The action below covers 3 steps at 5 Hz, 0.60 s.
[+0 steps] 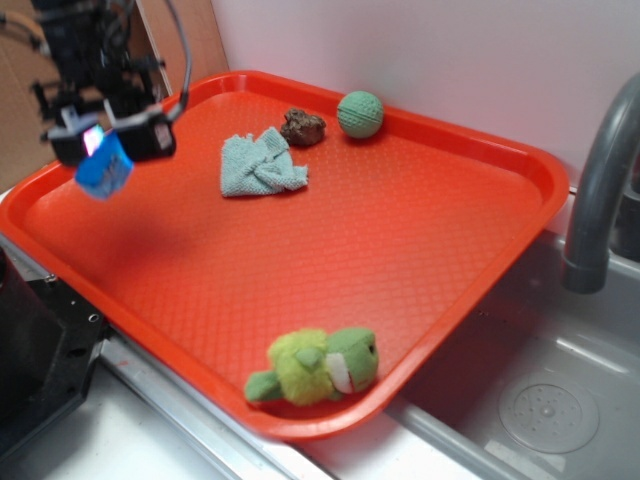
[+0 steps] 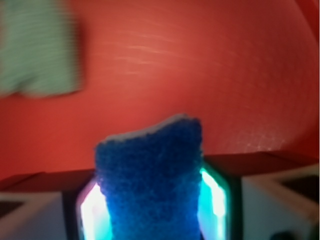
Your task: Grab the blue sponge.
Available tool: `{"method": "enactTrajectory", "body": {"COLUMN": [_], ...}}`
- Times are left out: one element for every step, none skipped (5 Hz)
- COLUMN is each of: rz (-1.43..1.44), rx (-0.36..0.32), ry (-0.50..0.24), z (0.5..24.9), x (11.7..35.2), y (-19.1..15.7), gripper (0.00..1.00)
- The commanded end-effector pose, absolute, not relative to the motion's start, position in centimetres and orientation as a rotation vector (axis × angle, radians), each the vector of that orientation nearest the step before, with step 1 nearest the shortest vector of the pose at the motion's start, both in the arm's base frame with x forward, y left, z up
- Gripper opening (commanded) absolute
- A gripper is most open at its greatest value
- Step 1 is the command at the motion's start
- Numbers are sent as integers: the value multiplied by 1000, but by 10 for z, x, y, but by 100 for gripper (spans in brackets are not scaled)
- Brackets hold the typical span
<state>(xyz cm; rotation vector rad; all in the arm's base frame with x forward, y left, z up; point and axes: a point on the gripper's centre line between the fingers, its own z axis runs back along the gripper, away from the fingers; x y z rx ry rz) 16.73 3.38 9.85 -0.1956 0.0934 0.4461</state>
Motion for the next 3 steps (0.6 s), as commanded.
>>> {"method": "enactTrajectory", "body": {"rz": [-37, -19, 4], "rx": [-138, -142, -127], "ry": [112, 127, 112], "z": [189, 193, 189], "x": [160, 158, 156], "y": [13, 12, 13], "gripper": [0, 0, 0]}}
